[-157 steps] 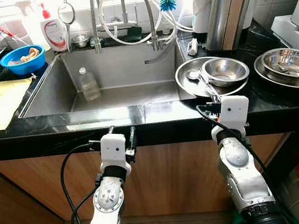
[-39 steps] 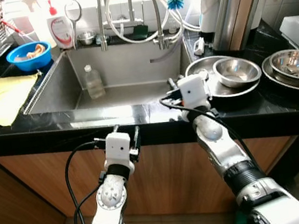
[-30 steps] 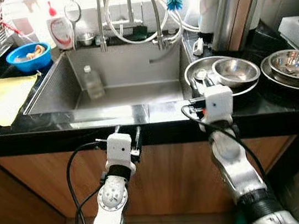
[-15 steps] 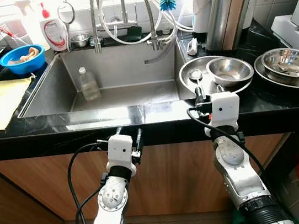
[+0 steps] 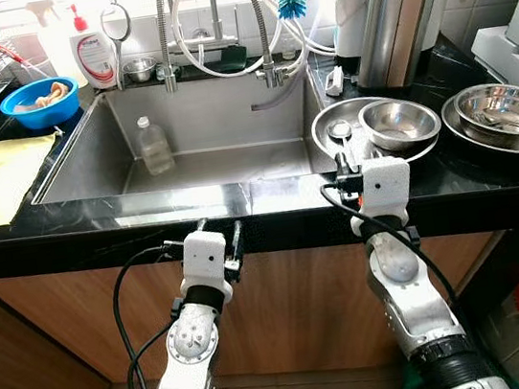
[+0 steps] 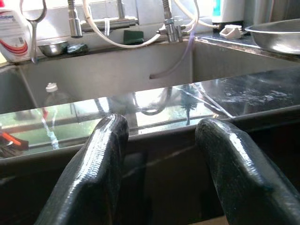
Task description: Kitchen organization
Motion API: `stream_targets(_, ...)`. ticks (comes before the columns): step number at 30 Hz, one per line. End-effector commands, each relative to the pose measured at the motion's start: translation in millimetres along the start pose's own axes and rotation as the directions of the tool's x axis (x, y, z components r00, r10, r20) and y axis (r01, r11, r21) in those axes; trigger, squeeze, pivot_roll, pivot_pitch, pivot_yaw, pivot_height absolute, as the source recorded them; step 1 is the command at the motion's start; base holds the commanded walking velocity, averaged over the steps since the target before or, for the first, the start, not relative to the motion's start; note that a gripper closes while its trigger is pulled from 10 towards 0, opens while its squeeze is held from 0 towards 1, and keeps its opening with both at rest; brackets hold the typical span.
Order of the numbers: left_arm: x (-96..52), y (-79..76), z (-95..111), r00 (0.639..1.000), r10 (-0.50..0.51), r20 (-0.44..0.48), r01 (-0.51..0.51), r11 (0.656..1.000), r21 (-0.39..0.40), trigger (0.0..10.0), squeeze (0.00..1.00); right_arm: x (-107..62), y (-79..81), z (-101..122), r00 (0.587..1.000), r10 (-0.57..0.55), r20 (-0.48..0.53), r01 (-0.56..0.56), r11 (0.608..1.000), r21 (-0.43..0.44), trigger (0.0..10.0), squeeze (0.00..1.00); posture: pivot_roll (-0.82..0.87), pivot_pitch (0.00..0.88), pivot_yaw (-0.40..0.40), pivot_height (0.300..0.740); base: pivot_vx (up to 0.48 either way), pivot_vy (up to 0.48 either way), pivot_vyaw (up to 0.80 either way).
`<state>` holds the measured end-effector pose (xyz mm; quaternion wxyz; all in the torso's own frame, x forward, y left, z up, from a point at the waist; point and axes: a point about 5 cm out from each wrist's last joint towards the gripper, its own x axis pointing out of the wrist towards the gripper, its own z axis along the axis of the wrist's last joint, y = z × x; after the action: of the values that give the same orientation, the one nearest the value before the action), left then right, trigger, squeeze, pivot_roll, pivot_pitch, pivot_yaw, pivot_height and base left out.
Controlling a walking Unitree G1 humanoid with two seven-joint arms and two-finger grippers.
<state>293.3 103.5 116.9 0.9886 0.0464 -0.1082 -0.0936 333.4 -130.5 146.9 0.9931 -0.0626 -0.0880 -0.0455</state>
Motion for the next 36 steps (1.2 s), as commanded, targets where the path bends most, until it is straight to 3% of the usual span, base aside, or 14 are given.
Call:
stream_targets(1, 0.4, 1.4, 0.8, 1.000, 0.013, -0.003, -0.013, 1.000, -0.005, 10.0, 0.00, 3.1, -0.4, -2.1, 1.000, -0.002, -0.030, 0.002, 1.000, -0.019, 10.0, 0.00, -0.09, 0.000, 0.003, 0.740, 0.000, 0.000, 0.00)
stream_targets(20, -1.0, -0.7, 0.6, 1.000, 0.026, -0.008, -0.027, 0.999, -0.018, 10.0, 0.00, 3.2, 3.6, -11.2, 0.993, 0.048, -0.105, -0.057, 0.994, -0.091, 10.0, 0.00, -0.09, 0.000, -0.008, 0.740, 0.000, 0.000, 0.00)
stream_targets(21, -1.0, -0.8, 0.5, 1.000, 0.026, -0.008, -0.027, 0.999, -0.019, 10.0, 0.00, 3.3, 3.3, -11.2, 0.993, 0.046, -0.104, -0.056, 0.994, -0.092, 4.4, 0.00, -0.09, 0.000, -0.008, 0.740, 0.000, 0.000, 0.00)
stream_targets(22, -1.0, -0.8, 0.5, 1.000, 0.026, -0.008, -0.026, 0.999, -0.019, 10.0, 0.00, 3.3, 3.2, -11.2, 0.994, 0.045, -0.104, -0.055, 0.994, -0.093, 1.5, 0.00, -0.09, 0.000, -0.008, 0.740, 0.000, 0.000, 0.00)
stream_targets(23, -1.0, -0.8, 0.5, 1.000, 0.026, -0.008, -0.026, 0.999, -0.019, 10.0, 0.00, 3.3, 3.2, -11.2, 0.994, 0.045, -0.104, -0.055, 0.994, -0.093, 1.5, 0.00, -0.09, 0.000, -0.008, 0.740, 0.000, 0.000, 0.00)
stream_targets(24, -1.0, -0.6, 0.5, 1.000, 0.027, -0.007, -0.027, 0.999, -0.019, 10.0, 0.00, 3.4, 3.3, -11.0, 0.994, 0.045, -0.104, -0.055, 0.994, -0.093, 0.0, 0.00, -0.09, 0.000, -0.008, 0.740, 0.000, 0.000, 0.00)
stream_targets(36, -0.9, -1.8, 0.6, 1.000, 0.024, -0.008, -0.024, 0.999, -0.022, 10.0, 0.00, 3.2, 6.8, -11.5, 0.992, 0.057, -0.111, -0.067, 0.994, -0.091, 0.0, 0.00, -0.09, 0.000, -0.005, 0.740, 0.000, 0.000, 0.00)
